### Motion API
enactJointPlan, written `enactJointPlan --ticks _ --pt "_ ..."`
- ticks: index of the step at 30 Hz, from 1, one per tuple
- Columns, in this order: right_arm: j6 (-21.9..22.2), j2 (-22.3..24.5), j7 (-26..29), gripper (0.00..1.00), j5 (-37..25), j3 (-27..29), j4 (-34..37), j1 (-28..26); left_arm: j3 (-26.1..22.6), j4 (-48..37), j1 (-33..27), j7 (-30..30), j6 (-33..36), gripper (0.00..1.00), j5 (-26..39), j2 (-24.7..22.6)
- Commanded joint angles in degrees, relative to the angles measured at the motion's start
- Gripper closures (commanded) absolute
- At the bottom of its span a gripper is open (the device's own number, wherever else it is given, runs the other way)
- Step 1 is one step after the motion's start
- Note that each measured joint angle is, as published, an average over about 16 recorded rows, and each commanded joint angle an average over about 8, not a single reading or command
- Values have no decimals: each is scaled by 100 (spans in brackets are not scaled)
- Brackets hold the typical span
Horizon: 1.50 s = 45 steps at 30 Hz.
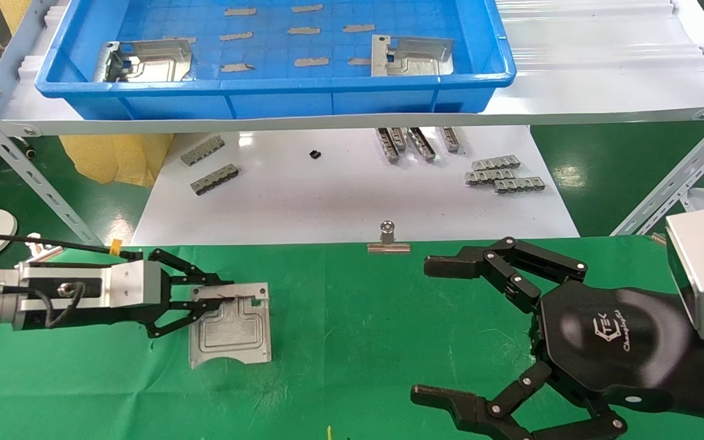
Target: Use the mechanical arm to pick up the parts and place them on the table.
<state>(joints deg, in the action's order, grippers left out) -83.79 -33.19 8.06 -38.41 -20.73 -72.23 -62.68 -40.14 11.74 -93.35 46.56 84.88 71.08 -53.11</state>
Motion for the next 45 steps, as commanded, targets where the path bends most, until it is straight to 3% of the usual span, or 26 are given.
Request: enactJointPlan --ticks 1,7,11,19,30,45 --pt "0 0 0 0 0 0 0 0 -19 -123 -17 96 30 8 26 -59" --pt "0 0 0 0 0 0 0 0 -62 -399 -140 164 237 7 74 -124" --pt "0 0 0 0 0 -1 0 0 -122 -537 -180 269 162 0 167 -198" --pt "0 0 0 0 1 -1 0 0 -118 -765 -259 398 195 0 164 -258" --pt "1 1 -1 0 1 -1 1 0 120 -1347 -264 -568 597 0 -197 -166" --pt "2 1 -2 0 2 -1 2 1 221 -1057 -112 -749 586 0 -324 -83"
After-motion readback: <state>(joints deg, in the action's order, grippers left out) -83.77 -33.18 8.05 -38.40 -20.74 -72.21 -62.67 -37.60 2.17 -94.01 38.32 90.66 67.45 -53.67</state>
